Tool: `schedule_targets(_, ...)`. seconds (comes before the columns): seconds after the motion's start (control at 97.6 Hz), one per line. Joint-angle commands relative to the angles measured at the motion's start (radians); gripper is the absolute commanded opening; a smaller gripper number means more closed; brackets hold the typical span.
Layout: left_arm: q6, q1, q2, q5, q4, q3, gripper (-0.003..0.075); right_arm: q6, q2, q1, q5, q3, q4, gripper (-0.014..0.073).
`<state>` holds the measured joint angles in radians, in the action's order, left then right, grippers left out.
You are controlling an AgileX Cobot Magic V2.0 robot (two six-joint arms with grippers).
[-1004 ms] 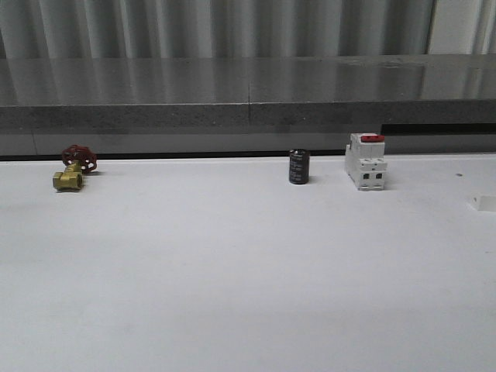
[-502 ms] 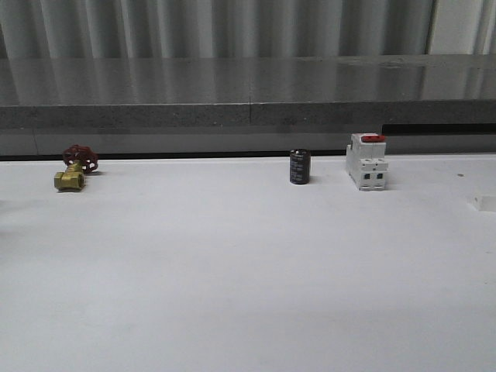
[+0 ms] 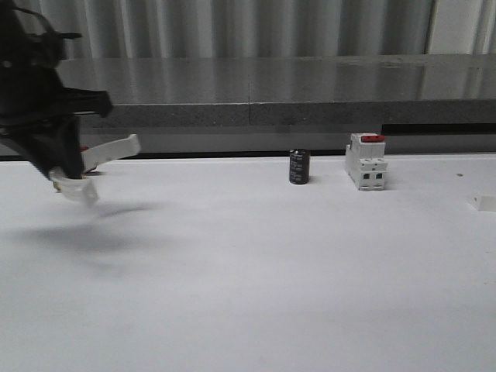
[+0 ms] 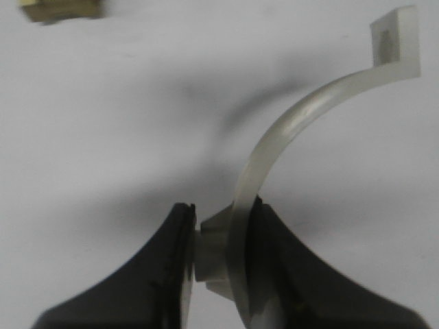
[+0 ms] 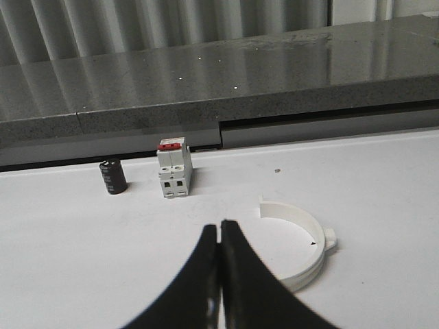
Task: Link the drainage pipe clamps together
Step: 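Lift the white half-ring with the left gripper and set it down centrally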
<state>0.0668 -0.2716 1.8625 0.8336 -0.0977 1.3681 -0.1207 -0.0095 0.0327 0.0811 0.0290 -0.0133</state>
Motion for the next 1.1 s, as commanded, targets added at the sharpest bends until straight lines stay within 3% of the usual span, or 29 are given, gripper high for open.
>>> schedule_targets(0.0, 0.057, -0.065, -0.022, -0.061, -0.009, 0.028, -0.002, 0.0, -0.02, 0.005, -0.081, -0.02, 0.013, -0.0067)
schedule_targets(0.338, 0.122, -0.173, 0.087, -0.119, 0.006, 0.074, -0.002, 0.0, -0.02, 0.005, -0.081, -0.02, 0.013, -0.0067)
schedule_targets(1.086, 0.186, -0.176, 0.133, -0.111, 0.066, 0.099, -0.002, 0.0, -0.02, 0.005, -0.081, -0.02, 0.013, -0.0067)
